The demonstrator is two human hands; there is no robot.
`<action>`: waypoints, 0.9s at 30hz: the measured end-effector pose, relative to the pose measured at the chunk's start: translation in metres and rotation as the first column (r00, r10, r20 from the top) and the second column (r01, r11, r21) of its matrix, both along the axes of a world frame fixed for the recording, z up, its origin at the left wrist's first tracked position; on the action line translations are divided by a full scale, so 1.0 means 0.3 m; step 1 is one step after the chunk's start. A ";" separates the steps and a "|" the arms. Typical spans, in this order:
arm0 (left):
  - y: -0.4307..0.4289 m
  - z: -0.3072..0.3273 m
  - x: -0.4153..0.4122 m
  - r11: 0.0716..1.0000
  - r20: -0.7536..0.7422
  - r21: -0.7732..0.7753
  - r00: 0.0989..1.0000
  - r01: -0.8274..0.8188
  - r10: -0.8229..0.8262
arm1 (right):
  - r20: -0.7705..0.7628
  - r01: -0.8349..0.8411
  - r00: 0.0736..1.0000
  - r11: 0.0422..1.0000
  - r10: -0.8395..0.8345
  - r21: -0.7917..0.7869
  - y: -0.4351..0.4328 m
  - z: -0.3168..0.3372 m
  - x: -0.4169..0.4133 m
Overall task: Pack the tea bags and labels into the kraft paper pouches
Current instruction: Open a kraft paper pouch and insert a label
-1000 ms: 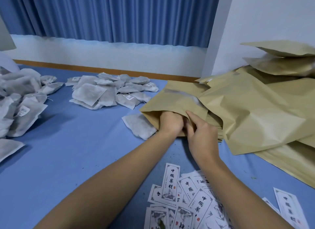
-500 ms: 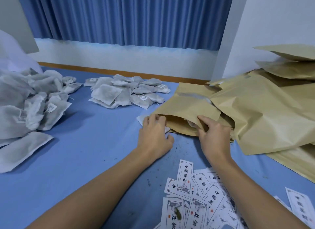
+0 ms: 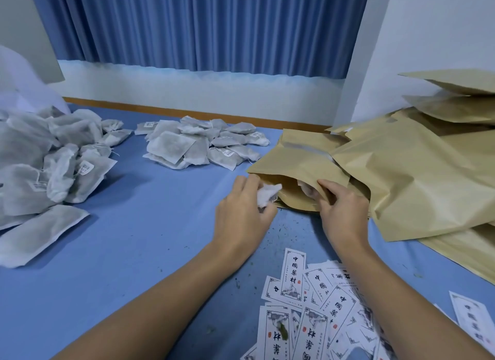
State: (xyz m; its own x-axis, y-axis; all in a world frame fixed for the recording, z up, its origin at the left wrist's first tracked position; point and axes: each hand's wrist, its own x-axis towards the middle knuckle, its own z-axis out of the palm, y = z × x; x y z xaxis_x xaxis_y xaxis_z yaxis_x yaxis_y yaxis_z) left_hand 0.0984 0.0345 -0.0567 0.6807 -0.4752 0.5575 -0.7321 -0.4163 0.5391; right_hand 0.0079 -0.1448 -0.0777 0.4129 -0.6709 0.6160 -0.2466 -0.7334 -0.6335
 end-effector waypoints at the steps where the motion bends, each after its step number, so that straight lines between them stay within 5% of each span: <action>1: 0.000 0.005 -0.020 0.994 0.057 -0.098 0.997 0.053 -0.048 | 0.005 -0.004 1.000 1.000 0.004 0.010 -0.002 0.000 0.001; 5: -0.038 -0.013 -0.080 0.980 0.298 -0.015 0.936 0.200 -0.186 | -0.023 -0.011 1.000 1.000 0.011 0.010 -0.009 0.000 0.003; 10: -0.107 -0.059 -0.060 0.927 0.217 0.267 0.921 0.264 -0.324 | 0.005 -0.044 0.999 0.999 0.044 0.014 -0.011 0.003 -0.005; 17: -0.214 -0.053 0.025 0.923 0.170 0.320 0.945 0.215 -0.279 | 0.034 -0.132 0.991 0.991 0.133 -0.025 0.008 0.006 -0.004; 22: -0.348 0.071 0.067 0.835 0.001 0.533 0.986 0.141 -0.167 | 0.030 -0.202 0.977 0.958 0.212 -0.204 0.038 0.008 -0.003; 27: -0.430 0.114 0.147 0.681 -0.340 0.661 0.934 0.317 -0.105 | 0.010 -0.211 0.974 0.929 0.224 -0.304 0.036 0.014 -0.003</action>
State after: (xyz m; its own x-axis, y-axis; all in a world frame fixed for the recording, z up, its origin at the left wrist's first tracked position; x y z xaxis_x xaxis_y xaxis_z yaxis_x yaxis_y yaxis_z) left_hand 0.1424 -0.0943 -0.0225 0.5761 -0.7989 -0.1726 -0.7285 -0.5977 0.3349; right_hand 0.0069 -0.1341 -0.0736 0.4957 -0.3494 0.7951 -0.0366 -0.9231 -0.3829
